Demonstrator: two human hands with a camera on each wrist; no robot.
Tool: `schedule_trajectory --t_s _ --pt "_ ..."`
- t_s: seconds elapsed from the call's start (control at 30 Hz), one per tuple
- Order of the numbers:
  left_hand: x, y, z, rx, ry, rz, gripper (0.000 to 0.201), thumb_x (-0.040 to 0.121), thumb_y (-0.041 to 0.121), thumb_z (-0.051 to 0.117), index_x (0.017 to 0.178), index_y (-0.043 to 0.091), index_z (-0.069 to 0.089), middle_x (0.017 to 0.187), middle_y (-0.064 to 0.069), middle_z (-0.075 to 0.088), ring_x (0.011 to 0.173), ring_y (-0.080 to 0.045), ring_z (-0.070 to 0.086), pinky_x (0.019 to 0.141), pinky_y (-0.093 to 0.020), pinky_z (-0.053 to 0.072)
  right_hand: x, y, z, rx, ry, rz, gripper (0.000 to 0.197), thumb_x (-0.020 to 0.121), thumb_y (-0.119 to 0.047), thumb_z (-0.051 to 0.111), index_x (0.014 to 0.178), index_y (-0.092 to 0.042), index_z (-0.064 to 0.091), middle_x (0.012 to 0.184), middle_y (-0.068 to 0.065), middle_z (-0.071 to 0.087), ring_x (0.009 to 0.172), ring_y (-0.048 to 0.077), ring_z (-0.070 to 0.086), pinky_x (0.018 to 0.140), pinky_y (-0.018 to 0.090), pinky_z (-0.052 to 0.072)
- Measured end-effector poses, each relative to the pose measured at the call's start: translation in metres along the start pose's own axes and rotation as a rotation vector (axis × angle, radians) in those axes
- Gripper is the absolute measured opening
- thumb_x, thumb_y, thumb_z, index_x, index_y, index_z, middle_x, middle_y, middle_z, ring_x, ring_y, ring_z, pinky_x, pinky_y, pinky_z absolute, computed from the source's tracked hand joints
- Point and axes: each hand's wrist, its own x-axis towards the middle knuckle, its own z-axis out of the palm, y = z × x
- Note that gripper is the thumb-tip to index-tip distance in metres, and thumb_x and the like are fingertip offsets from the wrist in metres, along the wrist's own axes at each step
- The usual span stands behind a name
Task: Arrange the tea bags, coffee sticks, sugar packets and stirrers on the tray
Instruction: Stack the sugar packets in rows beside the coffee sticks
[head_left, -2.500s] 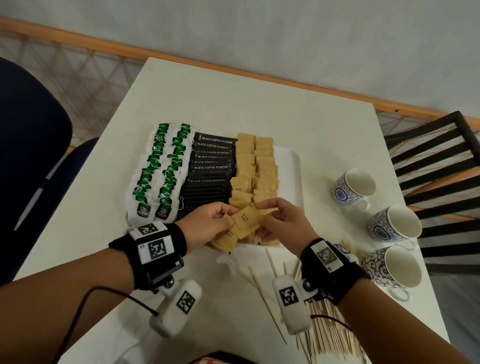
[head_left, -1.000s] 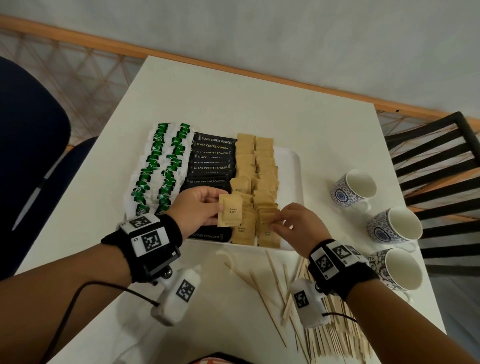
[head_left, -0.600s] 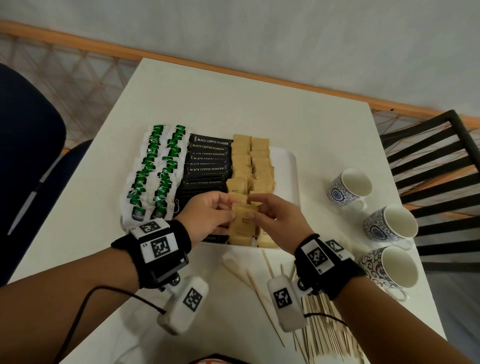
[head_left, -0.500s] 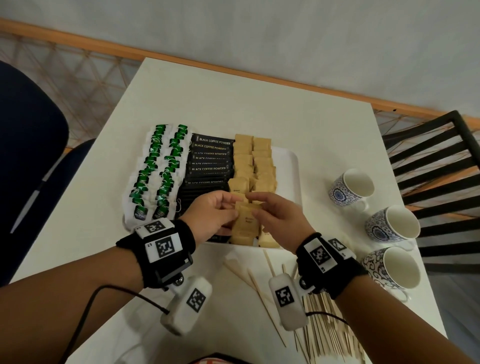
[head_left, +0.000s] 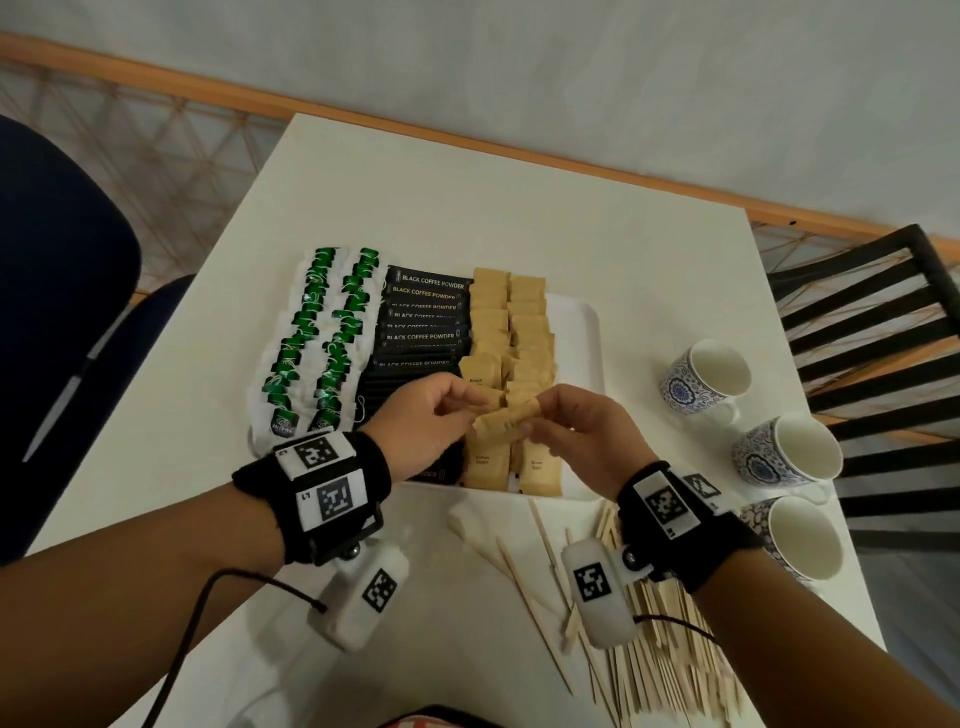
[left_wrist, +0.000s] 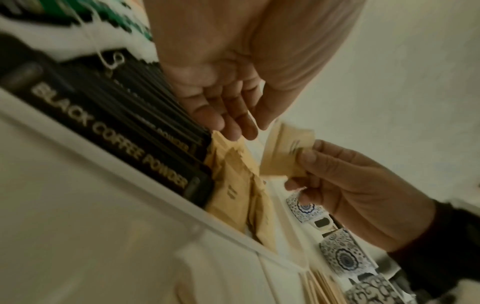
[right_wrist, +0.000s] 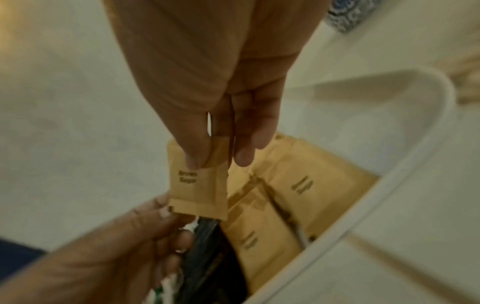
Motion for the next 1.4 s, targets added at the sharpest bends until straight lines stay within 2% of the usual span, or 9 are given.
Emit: schedule_trajectory --t_s 0.13,0.3,0.47,0.8,0.93,1.07,1.17,1.27,1.4 --pt "0.004 -0.001 -0.015 0.164 0.076 0.061 0.021 0.09 0.008 0.06 0.09 0.029 0.061 0.079 0.007 0.058 0.067 -0.006 0.052 0.062 -0.012 0.042 -0.001 -0.001 -0.002 -0.36 -0.066 -0.033 0.007 0.088 -0.024 0.065 0.092 -0.028 0.069 0.08 -0.015 0.066 0.076 0.003 0.06 0.077 0.021 0.047" --pt "0.005 -0.009 -0.015 0.373 0.05 0.084 0.021 0.085 0.009 0.065 0.092 0.028 0.061 0.082 0.006 0.057 0.06 -0.002 0.047 0.058 -0.015 0.036 0.0 -0.003 0.014 -0.637 -0.159 -0.11 0.02 0.091 -0.028 0.059 0.108 -0.024 0.069 0.089 -0.014 0.056 0.085 0.006 0.051 0.078 0.022 0.042" --pt "0.005 -0.014 -0.013 0.381 0.034 0.057 0.02 0.087 0.007 0.062 0.092 0.027 0.061 0.083 0.005 0.057 0.063 -0.003 0.047 0.059 -0.014 0.035 0.005 0.002 0.024 -0.759 -0.23 -0.091 0.026 0.092 -0.033 0.054 0.116 -0.029 0.066 0.106 -0.008 0.066 0.098 0.012 0.058 0.083 0.025 0.044" --pt "-0.006 -0.023 -0.04 0.469 0.086 0.096 0.019 0.083 0.007 0.067 0.089 0.025 0.062 0.085 0.002 0.056 0.068 -0.008 0.051 0.063 -0.019 0.042 0.009 0.008 0.026 -0.697 -0.174 -0.026 0.02 0.091 -0.034 0.056 0.107 -0.031 0.067 0.1 -0.011 0.068 0.091 0.011 0.059 0.08 0.026 0.047" --pt "-0.018 -0.032 -0.04 0.605 0.036 0.126 0.018 0.082 0.012 0.07 0.09 0.025 0.061 0.085 0.012 0.048 0.073 -0.002 0.049 0.068 -0.019 0.041 0.01 0.009 0.027 -0.712 -0.112 -0.04 0.016 0.089 -0.037 0.057 0.102 -0.033 0.066 0.095 -0.012 0.065 0.09 0.01 0.058 0.077 0.027 0.048" --pt "-0.025 -0.041 -0.037 0.71 0.031 0.204 0.019 0.084 0.019 0.068 0.102 0.021 0.063 0.099 0.007 0.049 0.093 -0.011 0.049 0.082 -0.023 0.042 0.009 0.013 0.03 -0.767 0.004 -0.149 0.021 0.081 -0.04 0.065 0.099 -0.029 0.064 0.097 -0.01 0.054 0.091 0.01 0.051 0.075 0.025 0.044" --pt "-0.029 -0.047 -0.035 0.772 0.055 0.243 0.026 0.086 0.022 0.066 0.112 0.019 0.063 0.108 0.002 0.049 0.102 -0.015 0.048 0.087 -0.027 0.042 0.01 0.01 0.035 -0.756 0.086 -0.352 0.03 0.08 -0.042 0.057 0.103 -0.026 0.066 0.096 -0.006 0.059 0.089 0.017 0.055 0.076 0.031 0.047" --pt "-0.032 -0.051 -0.034 0.803 0.051 0.229 0.029 0.088 0.023 0.064 0.116 0.018 0.062 0.111 -0.001 0.051 0.105 -0.02 0.049 0.089 -0.035 0.046 0.018 0.004 0.049 -0.923 0.08 -0.505 0.032 0.082 -0.034 0.047 0.103 -0.027 0.07 0.094 -0.006 0.063 0.092 0.021 0.059 0.081 0.036 0.046" --pt "-0.032 -0.053 -0.037 0.835 0.024 0.2 0.028 0.09 0.024 0.059 0.116 0.016 0.063 0.112 -0.002 0.052 0.106 -0.02 0.049 0.09 -0.033 0.044 0.031 -0.002 0.074 -1.121 0.038 -0.52 0.027 0.078 -0.03 0.054 0.097 -0.024 0.073 0.1 -0.001 0.064 0.099 0.026 0.058 0.088 0.039 0.041"
